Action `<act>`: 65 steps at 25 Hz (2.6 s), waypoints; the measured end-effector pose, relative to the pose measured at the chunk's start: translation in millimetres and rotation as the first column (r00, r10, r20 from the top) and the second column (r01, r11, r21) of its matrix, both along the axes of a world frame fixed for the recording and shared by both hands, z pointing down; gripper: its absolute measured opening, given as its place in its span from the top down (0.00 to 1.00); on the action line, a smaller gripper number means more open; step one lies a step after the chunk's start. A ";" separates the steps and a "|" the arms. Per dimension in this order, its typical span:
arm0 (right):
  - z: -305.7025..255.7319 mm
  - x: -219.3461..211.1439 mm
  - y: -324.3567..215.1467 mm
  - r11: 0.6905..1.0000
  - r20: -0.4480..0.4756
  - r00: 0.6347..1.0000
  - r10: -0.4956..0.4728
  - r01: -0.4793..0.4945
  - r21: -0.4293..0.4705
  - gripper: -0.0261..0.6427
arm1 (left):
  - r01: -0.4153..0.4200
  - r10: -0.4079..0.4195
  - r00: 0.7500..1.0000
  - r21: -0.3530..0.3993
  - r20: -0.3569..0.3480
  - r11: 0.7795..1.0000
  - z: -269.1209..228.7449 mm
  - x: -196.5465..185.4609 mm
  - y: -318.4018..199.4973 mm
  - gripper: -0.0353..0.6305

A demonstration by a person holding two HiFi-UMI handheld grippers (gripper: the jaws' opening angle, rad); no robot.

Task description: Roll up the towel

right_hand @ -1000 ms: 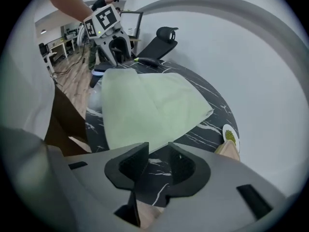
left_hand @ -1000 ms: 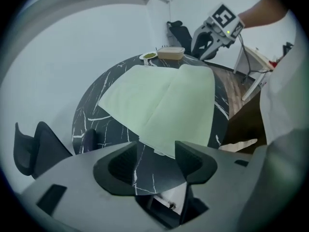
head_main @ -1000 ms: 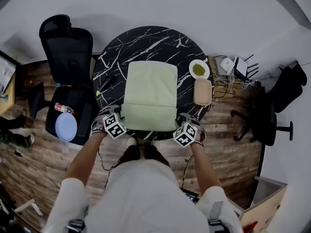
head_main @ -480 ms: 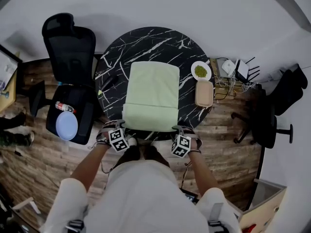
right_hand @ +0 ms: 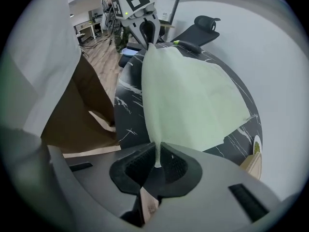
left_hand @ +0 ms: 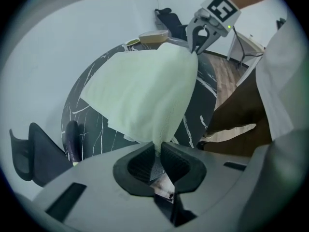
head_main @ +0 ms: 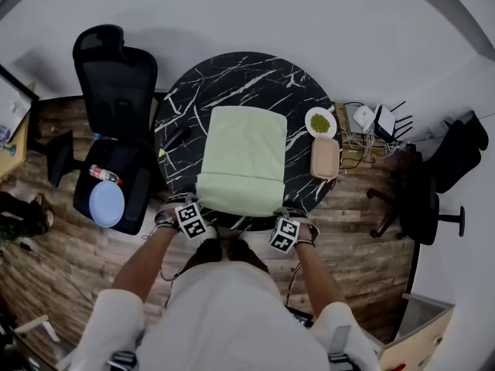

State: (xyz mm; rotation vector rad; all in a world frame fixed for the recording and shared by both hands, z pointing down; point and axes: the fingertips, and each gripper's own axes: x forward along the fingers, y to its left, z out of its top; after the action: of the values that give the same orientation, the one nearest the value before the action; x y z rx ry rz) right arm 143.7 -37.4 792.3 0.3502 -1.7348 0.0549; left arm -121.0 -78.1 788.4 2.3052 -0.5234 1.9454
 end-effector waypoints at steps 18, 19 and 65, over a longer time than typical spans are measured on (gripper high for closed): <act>-47.7 -8.4 118.9 0.948 0.135 0.986 0.098 -0.051 -0.313 0.94 | -0.090 0.076 0.994 -0.191 -0.081 0.977 -38.3 -13.3 111.6 0.92; -51.7 -8.7 128.7 0.941 0.137 0.986 0.099 -0.048 -0.335 0.94 | -0.102 0.086 0.993 -0.209 -0.085 0.973 -41.3 -13.1 121.6 0.92; -11.7 7.8 12.4 0.995 0.044 0.999 0.001 -0.005 0.099 0.82 | -0.144 0.144 0.990 -0.014 -0.003 0.989 1.7 9.2 14.7 0.71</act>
State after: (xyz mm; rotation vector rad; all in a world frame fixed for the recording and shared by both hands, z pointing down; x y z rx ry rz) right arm 151.4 -24.9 780.5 0.4270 -1.7841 -0.0212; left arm -111.8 -63.4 790.1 2.3980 -0.3510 2.0007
